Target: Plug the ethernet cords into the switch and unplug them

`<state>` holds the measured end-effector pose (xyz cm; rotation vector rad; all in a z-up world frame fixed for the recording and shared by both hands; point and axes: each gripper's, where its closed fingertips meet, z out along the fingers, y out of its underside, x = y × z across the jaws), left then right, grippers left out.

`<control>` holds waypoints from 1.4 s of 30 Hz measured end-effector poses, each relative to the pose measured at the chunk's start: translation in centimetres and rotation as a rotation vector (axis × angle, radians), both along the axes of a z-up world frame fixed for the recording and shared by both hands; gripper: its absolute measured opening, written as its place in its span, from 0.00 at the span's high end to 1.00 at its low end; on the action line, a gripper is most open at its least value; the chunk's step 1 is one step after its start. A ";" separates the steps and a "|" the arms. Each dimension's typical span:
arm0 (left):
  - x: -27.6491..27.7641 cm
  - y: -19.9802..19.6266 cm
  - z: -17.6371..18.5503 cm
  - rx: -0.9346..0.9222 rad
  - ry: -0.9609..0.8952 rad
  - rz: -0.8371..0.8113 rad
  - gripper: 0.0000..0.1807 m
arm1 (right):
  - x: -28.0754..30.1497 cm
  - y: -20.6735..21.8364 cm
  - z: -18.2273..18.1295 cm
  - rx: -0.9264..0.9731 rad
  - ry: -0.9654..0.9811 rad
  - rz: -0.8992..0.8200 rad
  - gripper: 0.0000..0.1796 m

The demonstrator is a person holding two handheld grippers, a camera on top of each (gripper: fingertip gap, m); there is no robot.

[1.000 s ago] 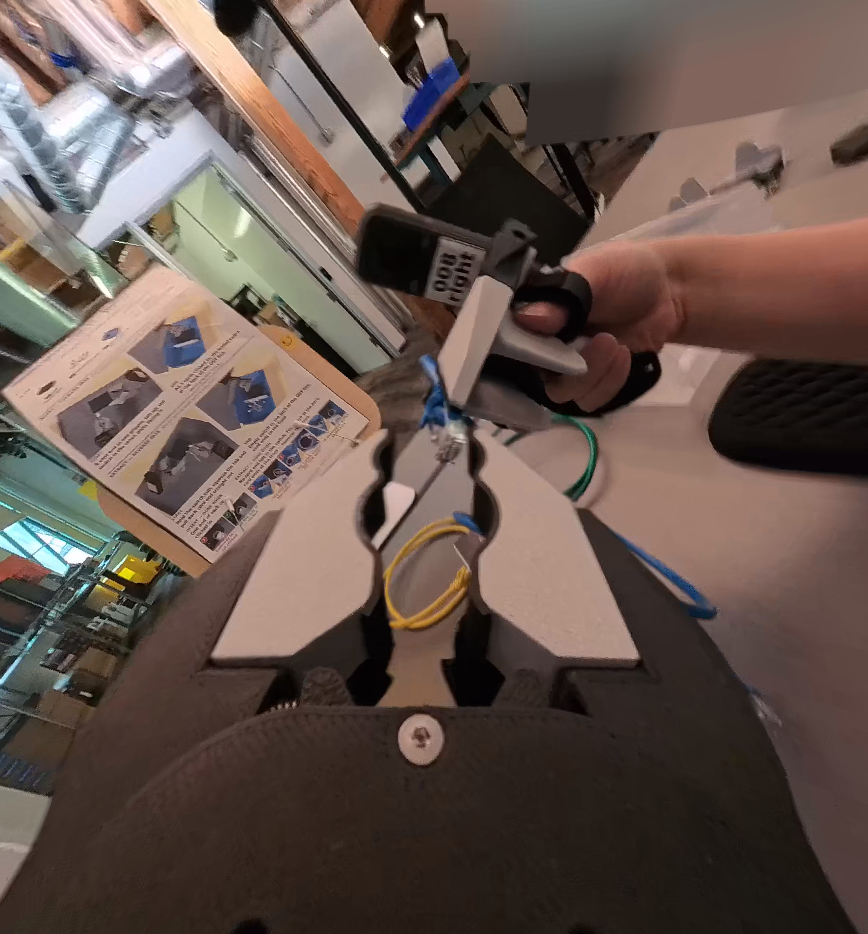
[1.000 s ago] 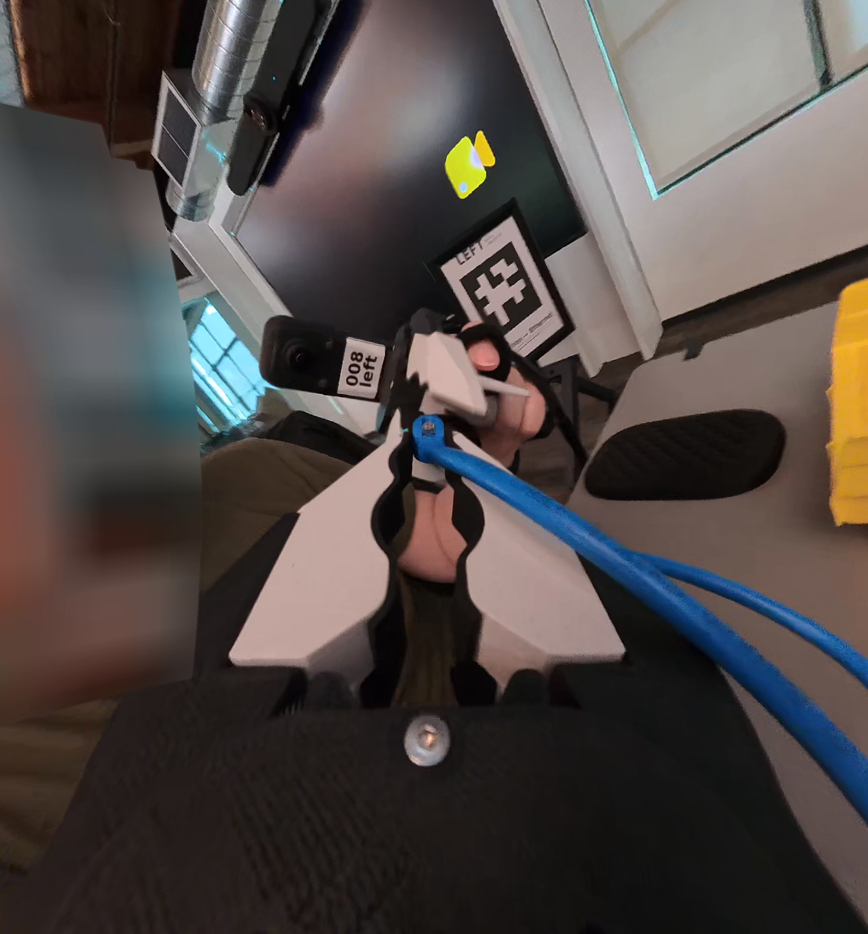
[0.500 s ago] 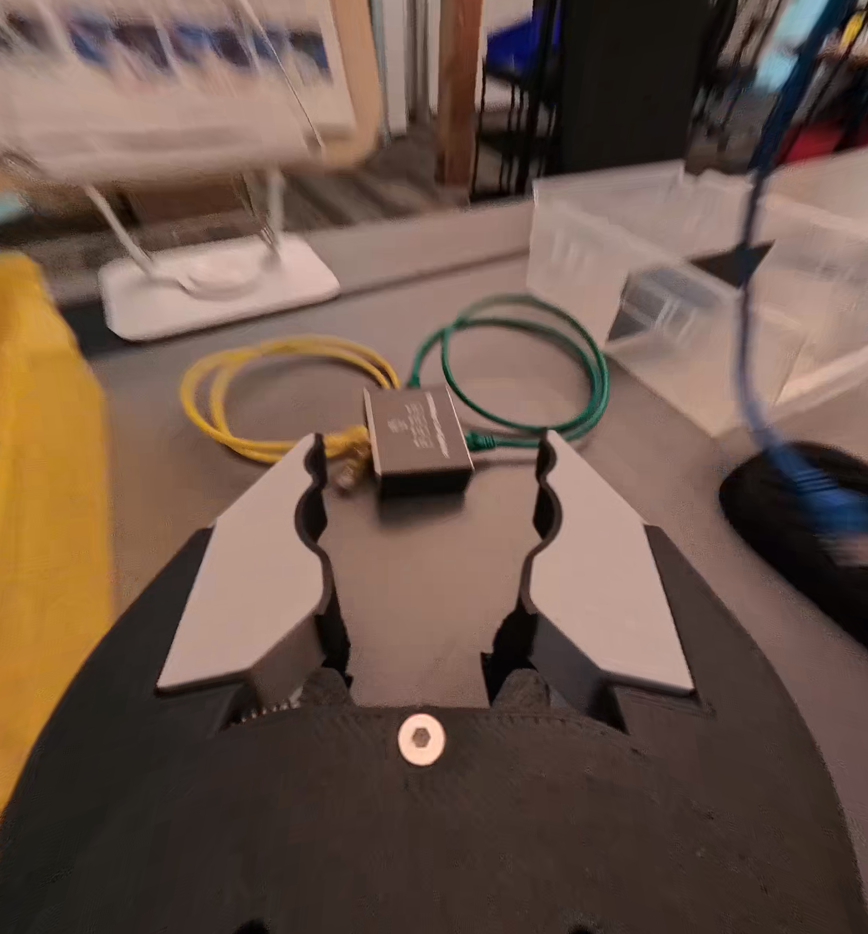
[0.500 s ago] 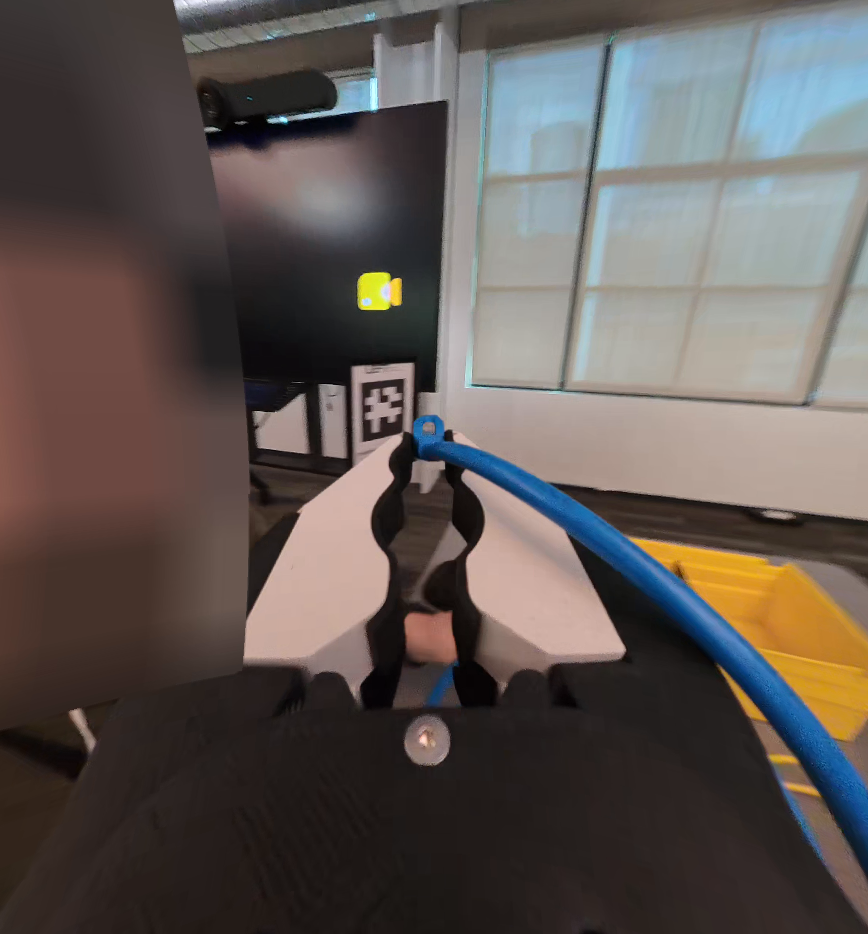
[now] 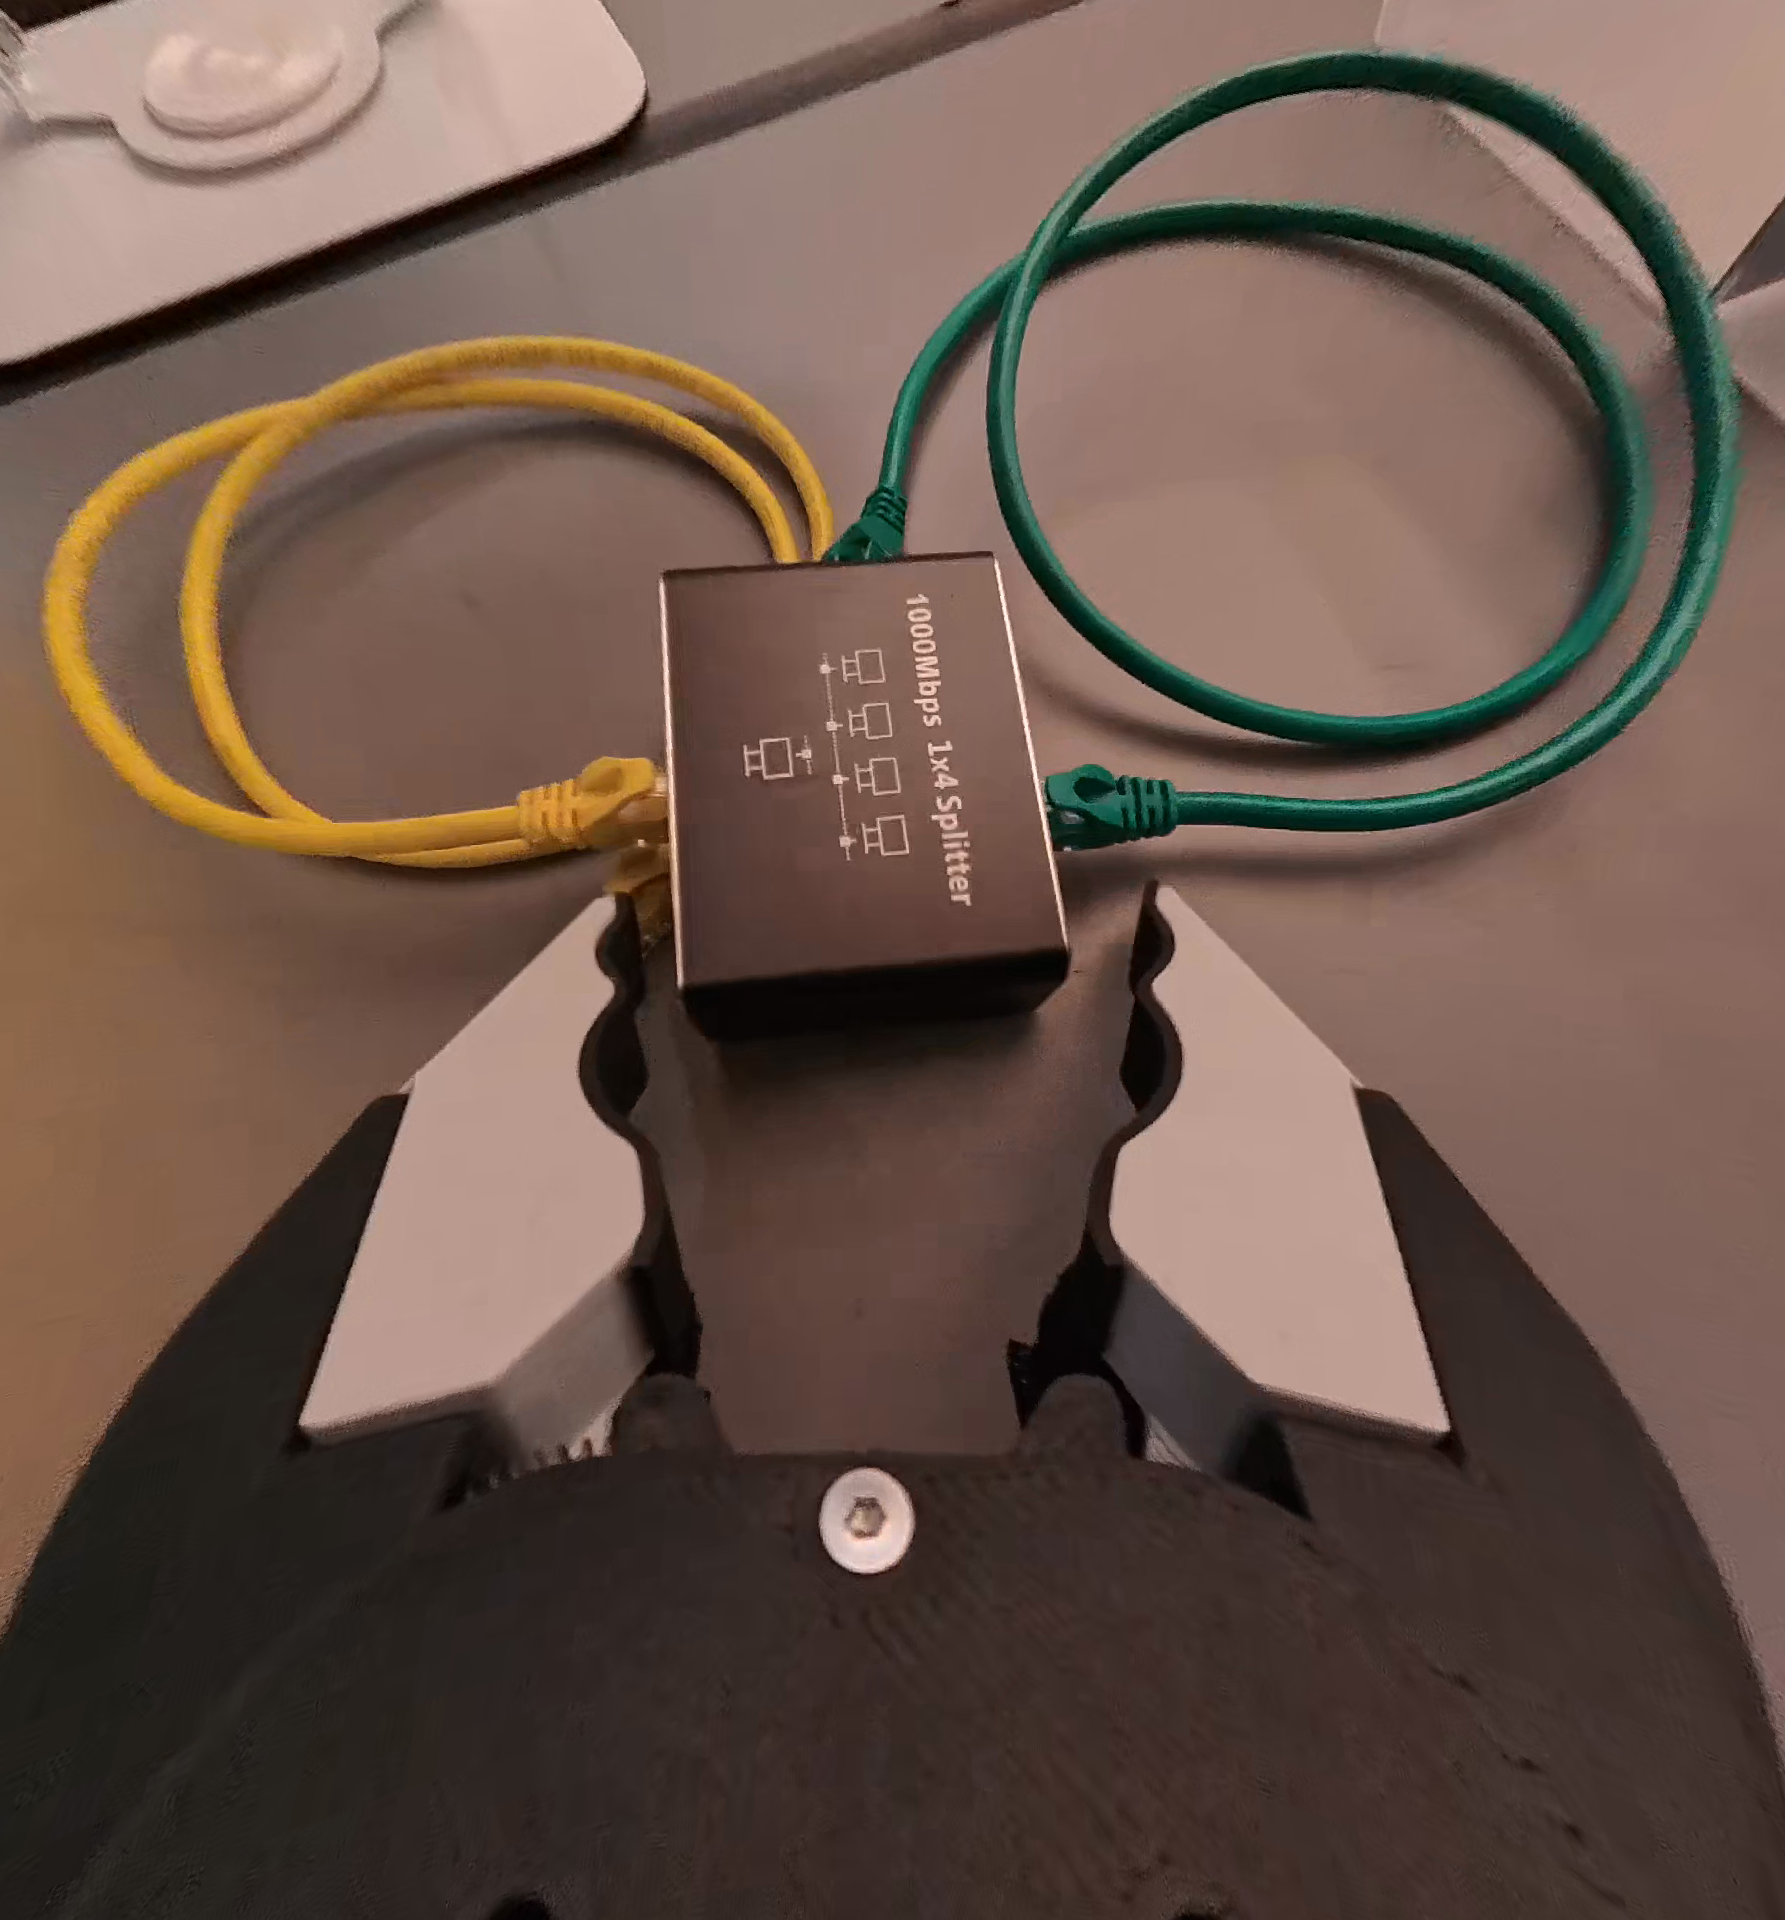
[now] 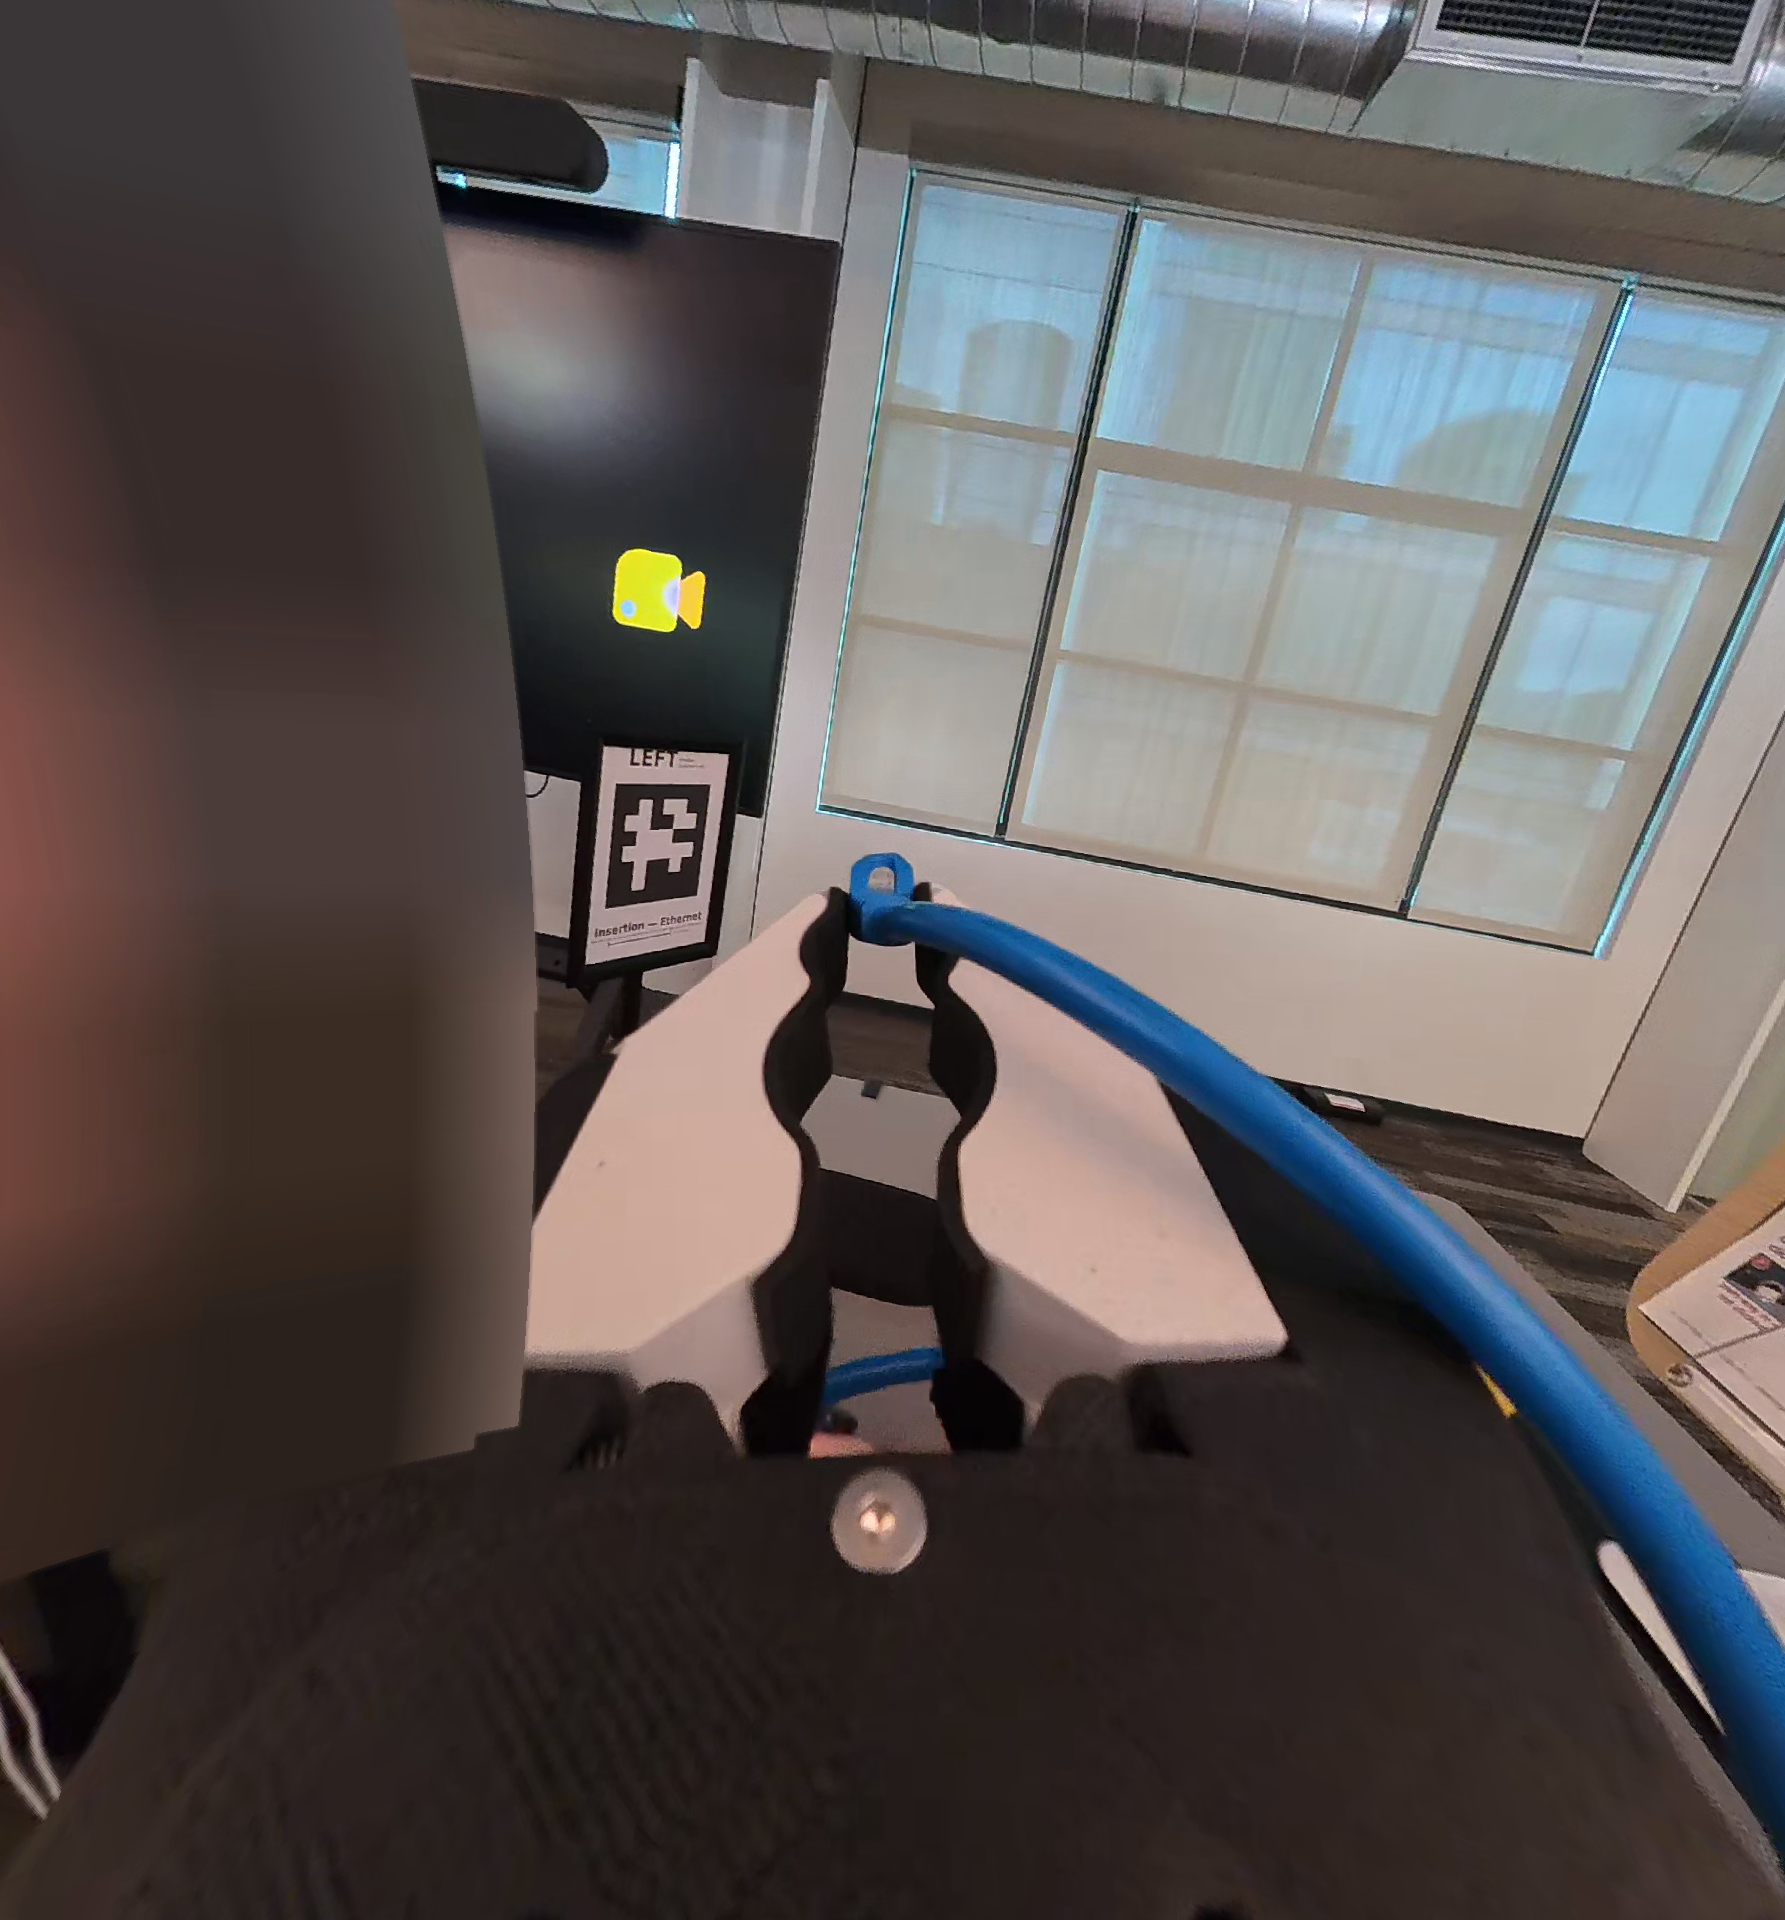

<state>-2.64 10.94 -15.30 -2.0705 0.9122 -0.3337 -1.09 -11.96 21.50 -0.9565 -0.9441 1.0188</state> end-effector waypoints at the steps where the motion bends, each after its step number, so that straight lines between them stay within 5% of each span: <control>1: 0.0 0.2 -0.1 0.019 0.018 0.005 0.51 | -0.1 0.3 -0.2 -0.004 -0.010 -0.012 0.93; 2: 0.1 0.3 -0.1 0.042 0.036 -0.004 0.59 | -0.1 0.7 -0.4 -0.004 -0.022 -0.027 0.93; 17: 0.0 1.9 -0.8 -0.080 -0.016 -0.021 0.59 | -0.1 2.9 -1.5 -0.031 -0.064 -0.091 0.93; 32: -1.3 0.1 6.9 -0.507 -0.859 -0.179 0.59 | -1.7 10.4 -7.8 -0.188 -0.252 -0.227 0.94; 36: -2.1 -0.2 9.4 -0.507 -0.989 -0.228 0.59 | -4.3 8.8 -11.4 -0.165 -0.437 -0.070 0.94; 42: -3.4 -1.0 13.8 -0.472 -1.172 -0.310 0.60 | -4.7 10.4 -16.5 -0.169 -0.677 -0.130 0.94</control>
